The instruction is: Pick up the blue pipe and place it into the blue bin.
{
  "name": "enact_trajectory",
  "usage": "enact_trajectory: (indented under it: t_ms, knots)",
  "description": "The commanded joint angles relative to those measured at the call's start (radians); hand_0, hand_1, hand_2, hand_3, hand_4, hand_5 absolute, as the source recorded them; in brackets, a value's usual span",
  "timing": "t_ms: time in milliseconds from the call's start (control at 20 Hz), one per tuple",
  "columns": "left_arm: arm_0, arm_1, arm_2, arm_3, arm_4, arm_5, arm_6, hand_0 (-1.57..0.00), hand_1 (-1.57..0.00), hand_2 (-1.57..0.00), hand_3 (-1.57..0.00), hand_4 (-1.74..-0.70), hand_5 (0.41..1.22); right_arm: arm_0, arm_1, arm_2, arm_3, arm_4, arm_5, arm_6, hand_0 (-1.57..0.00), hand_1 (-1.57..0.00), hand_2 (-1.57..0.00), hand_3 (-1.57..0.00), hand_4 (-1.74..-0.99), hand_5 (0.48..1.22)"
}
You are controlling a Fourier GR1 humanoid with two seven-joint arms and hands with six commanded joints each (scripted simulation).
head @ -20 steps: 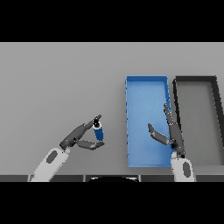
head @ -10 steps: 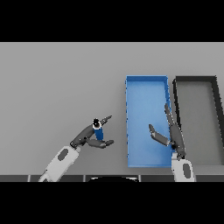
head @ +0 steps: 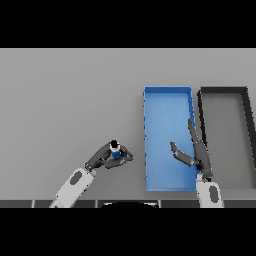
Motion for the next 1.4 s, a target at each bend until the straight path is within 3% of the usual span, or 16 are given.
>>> enact_trajectory:
  t_ms: [0, 100, 350, 700, 800, 950, 1100, 1200, 1350]
  knots:
    - [0.003, -0.004, -0.003, -0.005, -0.013, 0.006, -0.014, -1.32, -1.36, -1.39, -1.38, -1.51, 1.139, -0.011, 0.003, 0.0, 0.004, -0.004, 0.002, 0.006, 0.0, 0.0, 0.0, 0.0, -1.222, 0.646]
    - [0.026, -0.014, -0.007, -0.042, -0.026, 0.015, -0.048, -1.41, -1.43, -1.45, -1.45, -1.49, 1.169, -0.017, 0.006, 0.001, -0.003, -0.005, -0.001, 0.013, 0.0, 0.0, 0.0, 0.0, -1.22, 0.635]
    - [-0.007, -0.041, 0.024, -0.114, -0.023, 0.016, -0.047, -1.52, -1.53, -1.53, -1.53, -1.47, 1.204, -0.014, 0.007, 0.005, -0.001, 0.0, 0.0, 0.017, 0.0, 0.0, 0.0, 0.0, -1.226, 0.636]
    - [-0.05, -0.06, 0.015, -0.259, -0.011, -0.041, 0.046, -1.56, -1.56, -1.56, -1.56, -1.47, 1.217, -0.023, -0.005, -0.001, 0.009, 0.022, -0.014, 0.01, 0.0, 0.0, 0.0, 0.0, -1.17, 0.644]
    - [-0.062, -0.064, 0.021, -0.26, -0.019, -0.049, 0.078, -1.56, -1.56, -1.57, -1.57, -1.47, 1.219, -0.007, -0.014, -0.003, -0.005, 0.021, -0.01, -0.011, 0.0, 0.0, 0.0, 0.0, -1.158, 0.643]
    - [-0.056, -0.072, 0.025, -0.27, -0.032, -0.061, 0.099, -1.57, -1.57, -1.57, -1.57, -1.47, 1.22, -0.028, -0.009, -0.005, 0.018, 0.034, -0.024, 0.007, 0.0, 0.0, 0.0, 0.0, -1.145, 0.643]
    - [-0.07, -0.091, 0.039, -0.251, -0.042, -0.072, 0.107, -1.57, -1.57, -1.57, -1.57, -1.47, 1.22, 0.022, -0.007, 0.007, -0.041, 0.072, -0.054, -0.013, 0.0, 0.0, 0.0, 0.0, -1.138, 0.643]
    - [-0.063, -0.094, 0.044, -0.245, -0.06, -0.077, 0.092, -1.57, -1.57, -1.57, -1.57, -1.47, 1.22, 0.075, 0.0, 0.021, -0.098, 0.108, -0.079, -0.007, 0.0, 0.0, 0.0, 0.0, -1.188, 0.643]
    - [-0.05, -0.105, 0.046, -0.252, -0.063, -0.095, 0.09, -1.57, -1.57, -1.57, -1.57, -1.47, 1.22, 0.094, -0.008, 0.024, -0.173, 0.107, -0.076, 0.011, 0.0, 0.0, -0.02, 0.0, -1.187, 0.642]
